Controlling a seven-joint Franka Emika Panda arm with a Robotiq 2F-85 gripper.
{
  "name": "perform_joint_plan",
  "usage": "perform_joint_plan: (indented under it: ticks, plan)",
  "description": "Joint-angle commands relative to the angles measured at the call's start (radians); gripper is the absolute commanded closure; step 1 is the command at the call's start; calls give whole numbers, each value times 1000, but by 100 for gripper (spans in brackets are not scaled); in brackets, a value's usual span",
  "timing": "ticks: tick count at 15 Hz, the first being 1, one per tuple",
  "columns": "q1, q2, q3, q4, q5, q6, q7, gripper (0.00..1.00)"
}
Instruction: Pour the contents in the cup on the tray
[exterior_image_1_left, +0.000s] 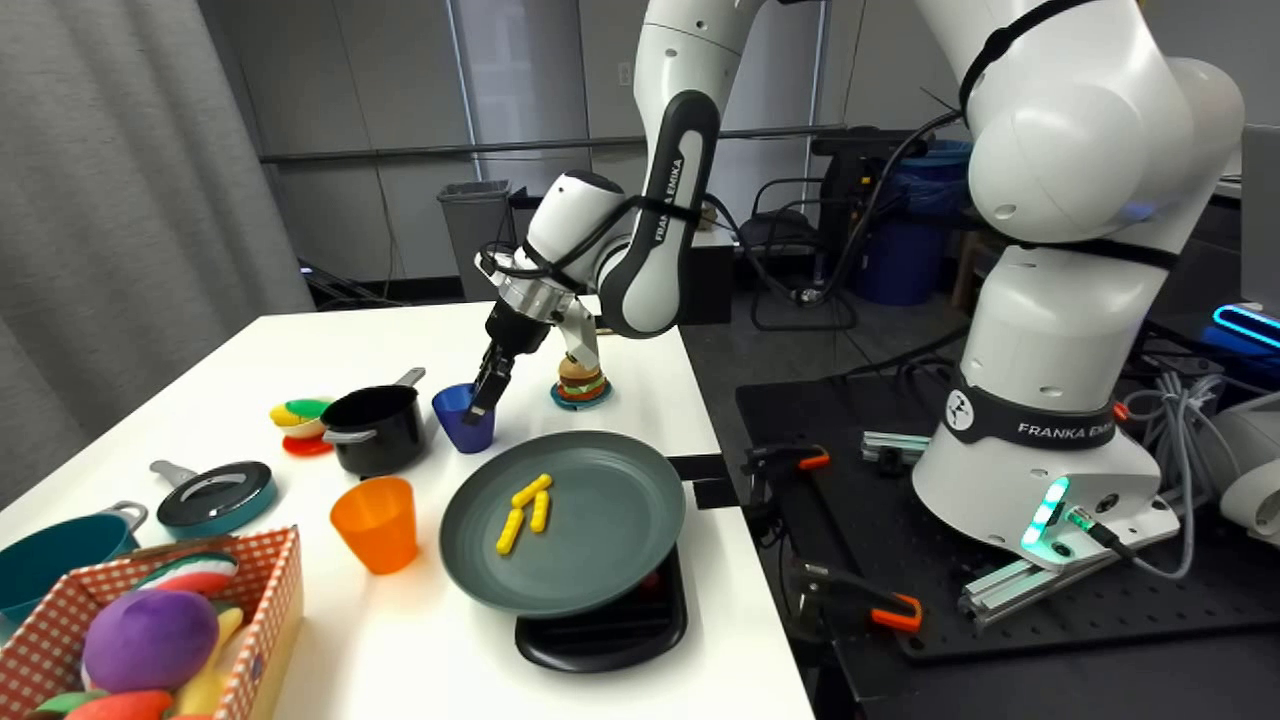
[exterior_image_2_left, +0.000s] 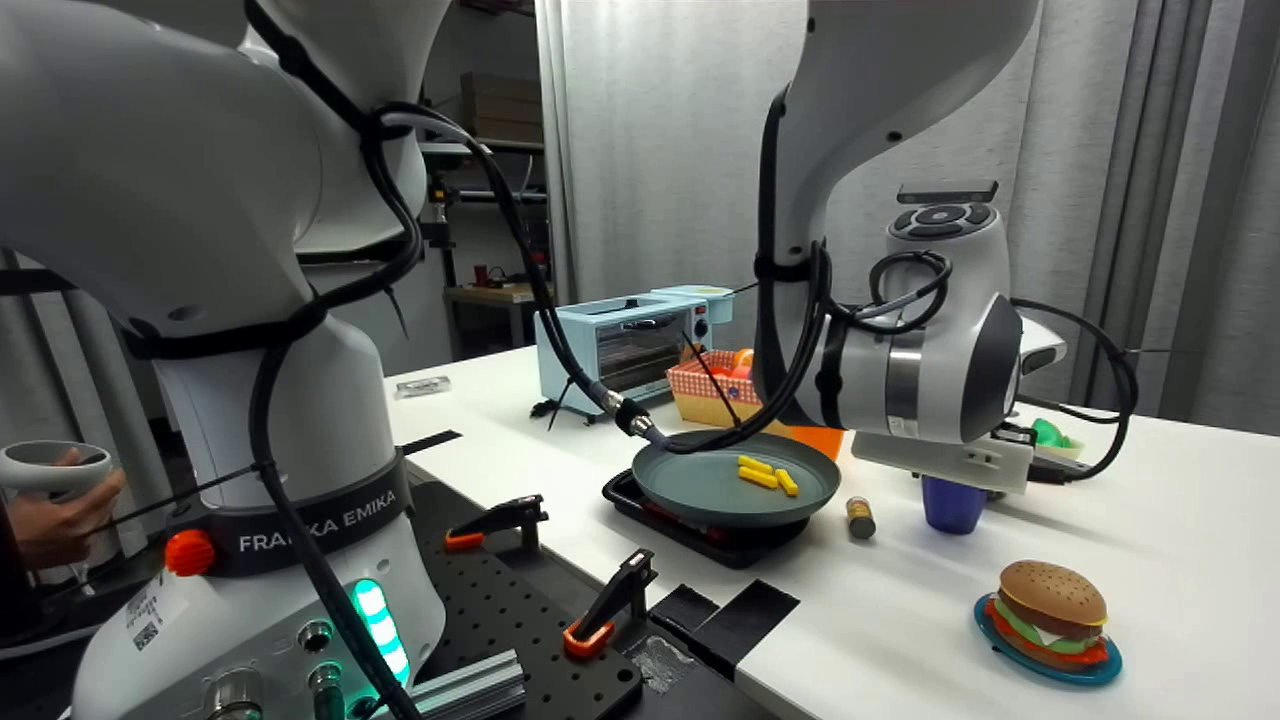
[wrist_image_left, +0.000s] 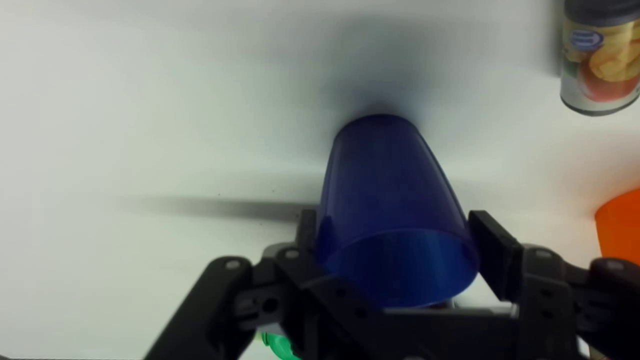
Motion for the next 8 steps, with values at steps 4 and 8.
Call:
perform_joint_plan:
  ticks: [4,8]
  plan:
    - [-7,-41,7,-20,-9,-4,0,50]
    - [-13,-107,27,-71,-10,3,13,50]
